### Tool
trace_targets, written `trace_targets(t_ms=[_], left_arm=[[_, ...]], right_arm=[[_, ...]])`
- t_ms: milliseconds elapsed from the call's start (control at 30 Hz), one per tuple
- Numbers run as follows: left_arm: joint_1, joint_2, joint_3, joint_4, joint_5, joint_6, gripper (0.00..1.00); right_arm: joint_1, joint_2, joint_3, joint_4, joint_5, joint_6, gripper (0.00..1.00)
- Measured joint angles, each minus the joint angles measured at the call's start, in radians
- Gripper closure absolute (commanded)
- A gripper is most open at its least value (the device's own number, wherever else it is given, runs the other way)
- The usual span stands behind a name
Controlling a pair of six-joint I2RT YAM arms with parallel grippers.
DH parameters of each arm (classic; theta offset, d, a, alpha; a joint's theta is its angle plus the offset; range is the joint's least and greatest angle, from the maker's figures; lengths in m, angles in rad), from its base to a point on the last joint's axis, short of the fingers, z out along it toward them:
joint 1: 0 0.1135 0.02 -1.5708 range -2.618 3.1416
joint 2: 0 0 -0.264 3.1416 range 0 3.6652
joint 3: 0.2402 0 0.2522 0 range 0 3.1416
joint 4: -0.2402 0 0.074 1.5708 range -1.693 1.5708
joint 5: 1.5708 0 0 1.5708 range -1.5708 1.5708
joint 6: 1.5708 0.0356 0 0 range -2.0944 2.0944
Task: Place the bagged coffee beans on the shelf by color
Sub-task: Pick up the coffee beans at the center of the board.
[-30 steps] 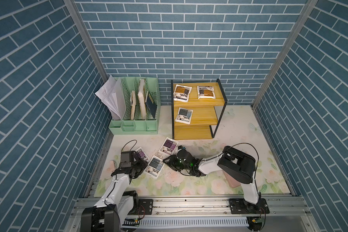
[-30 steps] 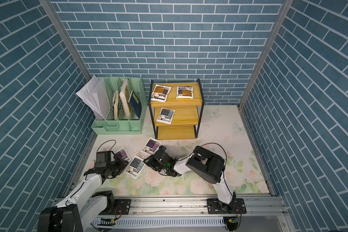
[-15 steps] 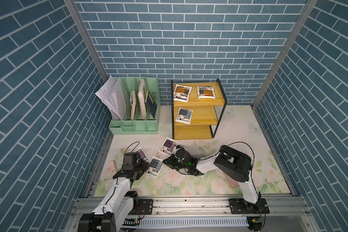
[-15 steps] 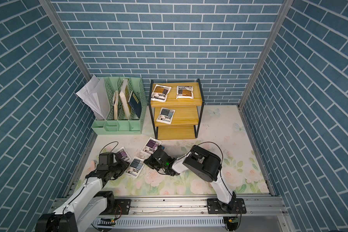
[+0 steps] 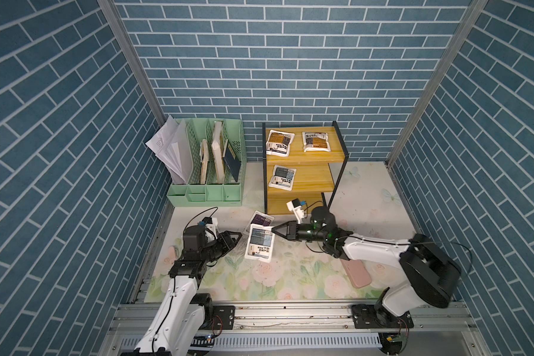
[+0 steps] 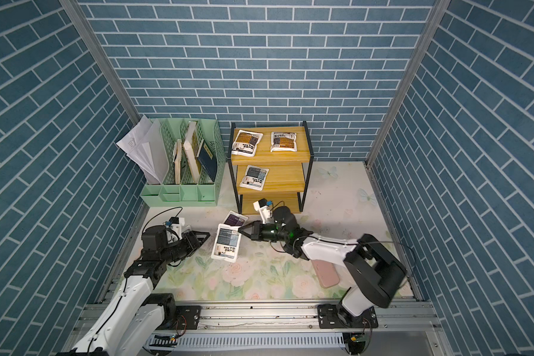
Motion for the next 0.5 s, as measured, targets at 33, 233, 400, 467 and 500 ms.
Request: trace_targets(t_ms=[33, 233, 400, 467, 500], left_arm=[[-0.002, -0.008, -0.020, 0.070, 0.040, -0.021, 0.39], [-0.126, -0.002, -0.183, 0.608, 0.130, -0.237, 0.30], [-0.450, 0.172, -0.212, 0.985, 0.068, -0.337, 0.29], [-0.518, 0.222, -0.211, 1.101, 0.044, -0.361, 0.29], [-0.529, 0.241, -0.211, 1.151, 0.032, -0.372, 0.29]], right_arm=[[-0.039, -0.051, -0.005, -0.046, -0.036, -0.035, 1.00], [-0.223, -0.229, -0.003, -0.218, -0.214, -0.138, 1.00], [-0.263, -0.236, -0.003, -0.204, -0.296, -0.101, 1.00], [-0.266, -0.235, -0.003, -0.194, -0.319, -0.081, 1.00], [-0.266, -0.235, -0.003, -0.190, -0.329, -0.076, 1.00]])
